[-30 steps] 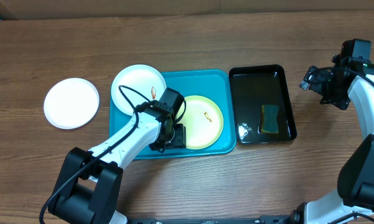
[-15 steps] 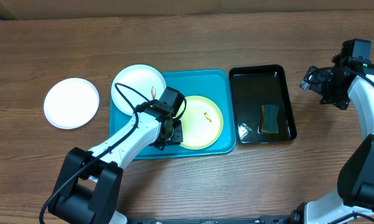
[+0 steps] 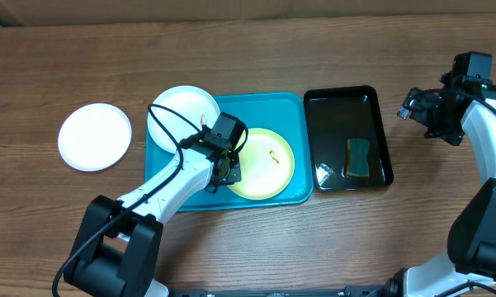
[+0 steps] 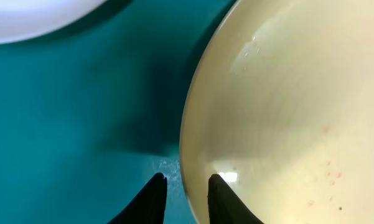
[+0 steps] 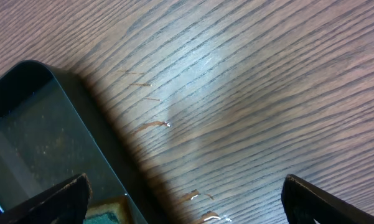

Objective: Clean dirty plates on tray and stack at the side
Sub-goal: 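Hold the yellow plate steady on the teal tray with the left gripper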

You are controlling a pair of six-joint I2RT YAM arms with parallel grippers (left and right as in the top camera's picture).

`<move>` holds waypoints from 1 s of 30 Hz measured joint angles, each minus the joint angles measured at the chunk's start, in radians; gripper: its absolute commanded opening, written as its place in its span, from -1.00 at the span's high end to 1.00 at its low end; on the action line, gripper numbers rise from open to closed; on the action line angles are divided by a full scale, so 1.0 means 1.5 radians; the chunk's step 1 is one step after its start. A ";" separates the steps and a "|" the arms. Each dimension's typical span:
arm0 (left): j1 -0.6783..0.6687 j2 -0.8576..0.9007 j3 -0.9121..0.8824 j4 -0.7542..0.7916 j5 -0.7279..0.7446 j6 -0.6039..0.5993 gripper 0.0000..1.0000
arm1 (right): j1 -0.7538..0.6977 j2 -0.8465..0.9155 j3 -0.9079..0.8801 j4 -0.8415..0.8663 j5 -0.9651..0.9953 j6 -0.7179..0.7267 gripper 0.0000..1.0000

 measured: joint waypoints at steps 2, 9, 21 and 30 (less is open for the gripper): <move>0.000 0.000 0.000 0.005 -0.005 0.000 0.50 | 0.000 0.000 0.000 0.000 0.000 0.000 -1.00; 0.000 0.000 0.000 0.008 -0.019 0.000 0.60 | 0.000 0.000 0.000 0.000 0.000 0.000 -1.00; 0.000 0.000 0.000 0.010 -0.025 0.000 0.68 | 0.000 0.000 0.000 0.000 0.000 0.000 -1.00; 0.000 0.013 0.000 0.012 -0.026 -0.006 0.82 | 0.000 0.000 0.000 0.000 0.000 0.000 -1.00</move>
